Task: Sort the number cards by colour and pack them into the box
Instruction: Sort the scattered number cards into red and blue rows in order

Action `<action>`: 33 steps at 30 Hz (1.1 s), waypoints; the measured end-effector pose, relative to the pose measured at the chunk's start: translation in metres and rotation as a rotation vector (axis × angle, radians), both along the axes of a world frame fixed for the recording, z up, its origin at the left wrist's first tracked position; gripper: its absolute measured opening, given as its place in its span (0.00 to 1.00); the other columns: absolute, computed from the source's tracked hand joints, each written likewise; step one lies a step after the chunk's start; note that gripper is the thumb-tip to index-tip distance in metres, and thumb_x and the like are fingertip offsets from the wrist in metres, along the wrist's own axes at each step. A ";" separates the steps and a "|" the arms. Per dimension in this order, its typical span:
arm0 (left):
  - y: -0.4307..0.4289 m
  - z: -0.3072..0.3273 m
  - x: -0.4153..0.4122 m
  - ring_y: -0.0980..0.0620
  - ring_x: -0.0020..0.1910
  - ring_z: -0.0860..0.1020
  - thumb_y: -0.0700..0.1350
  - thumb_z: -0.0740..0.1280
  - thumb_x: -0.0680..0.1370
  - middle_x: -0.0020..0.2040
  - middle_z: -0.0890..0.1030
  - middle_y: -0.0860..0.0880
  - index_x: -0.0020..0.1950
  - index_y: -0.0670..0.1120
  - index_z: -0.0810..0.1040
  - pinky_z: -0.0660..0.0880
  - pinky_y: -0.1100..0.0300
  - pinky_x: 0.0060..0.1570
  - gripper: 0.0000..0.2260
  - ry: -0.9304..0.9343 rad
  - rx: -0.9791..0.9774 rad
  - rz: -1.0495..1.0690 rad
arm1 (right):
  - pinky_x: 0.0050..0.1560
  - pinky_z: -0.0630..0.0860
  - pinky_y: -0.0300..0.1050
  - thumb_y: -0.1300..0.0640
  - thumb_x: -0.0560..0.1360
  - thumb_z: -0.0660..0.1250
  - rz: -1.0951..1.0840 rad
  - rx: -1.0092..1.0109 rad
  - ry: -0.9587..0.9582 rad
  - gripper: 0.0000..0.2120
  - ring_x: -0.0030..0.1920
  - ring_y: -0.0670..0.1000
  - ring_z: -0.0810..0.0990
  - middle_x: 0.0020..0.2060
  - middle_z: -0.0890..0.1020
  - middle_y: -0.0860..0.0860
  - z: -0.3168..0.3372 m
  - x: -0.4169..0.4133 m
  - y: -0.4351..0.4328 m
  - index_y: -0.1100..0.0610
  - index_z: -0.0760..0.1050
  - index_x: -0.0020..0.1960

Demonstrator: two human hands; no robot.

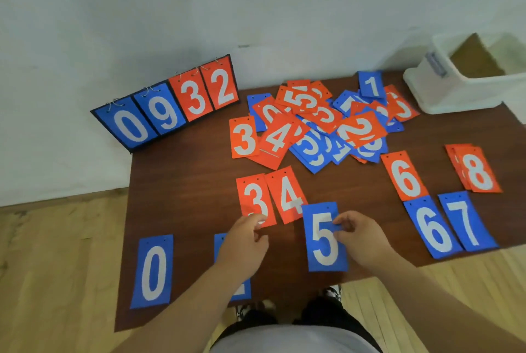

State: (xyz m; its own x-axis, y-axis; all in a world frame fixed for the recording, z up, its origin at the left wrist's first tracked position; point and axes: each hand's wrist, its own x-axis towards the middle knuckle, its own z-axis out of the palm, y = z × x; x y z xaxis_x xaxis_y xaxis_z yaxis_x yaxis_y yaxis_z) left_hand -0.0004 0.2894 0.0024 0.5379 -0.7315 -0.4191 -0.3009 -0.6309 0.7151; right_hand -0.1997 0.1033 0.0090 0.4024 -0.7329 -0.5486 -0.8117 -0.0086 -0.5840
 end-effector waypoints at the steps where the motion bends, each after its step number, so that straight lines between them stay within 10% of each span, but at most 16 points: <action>1: -0.003 -0.002 -0.003 0.58 0.58 0.75 0.46 0.67 0.80 0.66 0.72 0.56 0.71 0.56 0.73 0.76 0.59 0.58 0.19 -0.024 0.034 -0.025 | 0.41 0.77 0.45 0.60 0.75 0.71 0.009 -0.018 0.044 0.07 0.44 0.49 0.81 0.46 0.83 0.49 -0.005 -0.012 -0.009 0.48 0.77 0.47; 5: -0.019 -0.004 -0.017 0.51 0.72 0.68 0.52 0.66 0.81 0.72 0.69 0.53 0.74 0.56 0.69 0.71 0.51 0.69 0.21 -0.173 0.160 -0.060 | 0.41 0.77 0.44 0.56 0.76 0.68 0.185 -0.077 0.197 0.08 0.42 0.46 0.78 0.50 0.80 0.47 -0.026 -0.039 -0.031 0.46 0.76 0.53; 13: -0.063 0.004 -0.044 0.50 0.67 0.70 0.57 0.66 0.79 0.68 0.72 0.52 0.74 0.54 0.68 0.73 0.53 0.64 0.24 -0.423 0.274 0.009 | 0.46 0.78 0.46 0.46 0.75 0.70 0.317 -0.168 0.163 0.12 0.48 0.49 0.77 0.53 0.74 0.46 -0.017 -0.046 -0.079 0.45 0.75 0.57; 33: -0.164 0.000 0.102 0.45 0.67 0.70 0.62 0.66 0.78 0.70 0.66 0.46 0.74 0.58 0.66 0.76 0.47 0.60 0.26 -0.415 0.379 0.342 | 0.49 0.78 0.48 0.49 0.74 0.74 0.291 -0.267 0.061 0.18 0.52 0.54 0.78 0.61 0.74 0.53 -0.017 0.129 -0.172 0.53 0.76 0.61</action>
State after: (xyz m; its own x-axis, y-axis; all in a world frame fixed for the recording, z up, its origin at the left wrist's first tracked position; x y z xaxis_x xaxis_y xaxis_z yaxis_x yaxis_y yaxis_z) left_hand 0.1021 0.1251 0.0025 0.8863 -0.3332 -0.3218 -0.2420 -0.9254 0.2917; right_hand -0.0712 -0.0686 -0.0079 0.5870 -0.7128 -0.3838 -0.7860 -0.3883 -0.4811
